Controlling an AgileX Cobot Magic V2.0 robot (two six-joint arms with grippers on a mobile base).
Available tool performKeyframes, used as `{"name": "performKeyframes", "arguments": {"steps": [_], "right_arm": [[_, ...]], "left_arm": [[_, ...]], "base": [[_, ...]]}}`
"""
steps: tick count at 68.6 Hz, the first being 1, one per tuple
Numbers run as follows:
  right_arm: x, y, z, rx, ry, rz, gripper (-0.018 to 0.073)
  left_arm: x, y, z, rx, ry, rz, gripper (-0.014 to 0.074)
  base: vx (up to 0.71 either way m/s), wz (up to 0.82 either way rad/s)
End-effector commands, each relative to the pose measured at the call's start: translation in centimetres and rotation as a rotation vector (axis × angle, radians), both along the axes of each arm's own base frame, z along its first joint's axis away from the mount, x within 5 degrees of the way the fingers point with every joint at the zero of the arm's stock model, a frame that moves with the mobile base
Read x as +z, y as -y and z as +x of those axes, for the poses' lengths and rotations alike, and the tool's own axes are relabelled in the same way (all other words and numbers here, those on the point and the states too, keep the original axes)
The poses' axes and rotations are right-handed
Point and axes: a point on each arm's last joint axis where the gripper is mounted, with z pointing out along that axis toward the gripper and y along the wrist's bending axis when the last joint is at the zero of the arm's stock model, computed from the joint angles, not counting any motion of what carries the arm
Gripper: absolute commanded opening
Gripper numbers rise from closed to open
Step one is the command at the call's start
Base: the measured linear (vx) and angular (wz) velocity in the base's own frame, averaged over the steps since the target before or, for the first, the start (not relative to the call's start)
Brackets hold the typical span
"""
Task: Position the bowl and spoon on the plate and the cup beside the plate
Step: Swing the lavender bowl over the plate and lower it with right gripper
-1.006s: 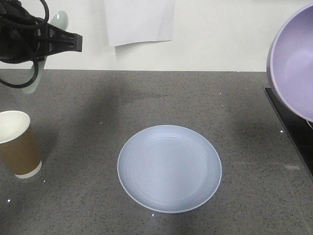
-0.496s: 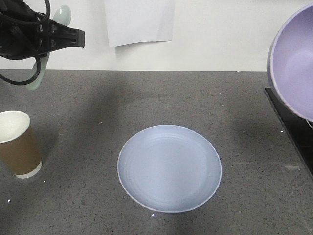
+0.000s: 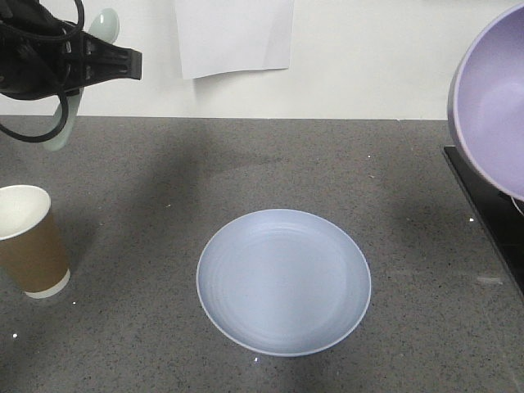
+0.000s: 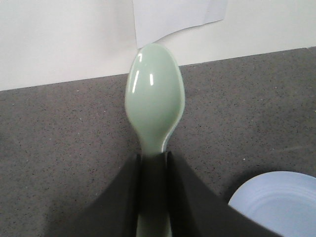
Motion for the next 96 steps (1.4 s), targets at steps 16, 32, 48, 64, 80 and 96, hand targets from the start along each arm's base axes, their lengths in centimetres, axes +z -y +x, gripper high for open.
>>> {"name": "performKeyframes", "arguments": {"steps": [16, 32, 48, 64, 80, 96], "right_arm": [[1.5, -1.4, 2.4, 0.195, 0.093, 0.101, -0.0004], [1.0, -2.8, 8.1, 0.564, -0.085, 0.188, -0.0002], [-1.1, -6.1, 13.9, 0.754, -0.272, 0.104, 0.0002], [-7.4, -11.8, 17.6, 0.821, -0.543, -0.117, 0.0006], [-12.0, -14.6, 19.6, 0.783, -0.666, -0.235, 0.0008], [-14.6, -15.3, 21.0, 0.781, -0.713, -0.235, 0.0008]], "left_arm": [[1.9, -0.5, -0.6, -0.017, 0.103, -0.029, -0.0006], [1.8, -0.5, -0.6, -0.015, 0.099, -0.027, -0.0006], [1.8, -0.5, -0.6, -0.011, 0.094, -0.024, -0.0006], [1.6, -0.7, -0.7, 0.002, 0.072, -0.013, -0.0006], [1.5, -0.8, -0.7, 0.011, 0.056, -0.004, -0.0006], [1.5, -0.8, -0.7, 0.011, 0.055, -0.005, -0.0006]], "base": [[0.00, 0.00], [0.00, 0.00], [0.00, 0.00], [0.00, 0.00], [0.00, 0.00], [0.00, 0.00]]}}
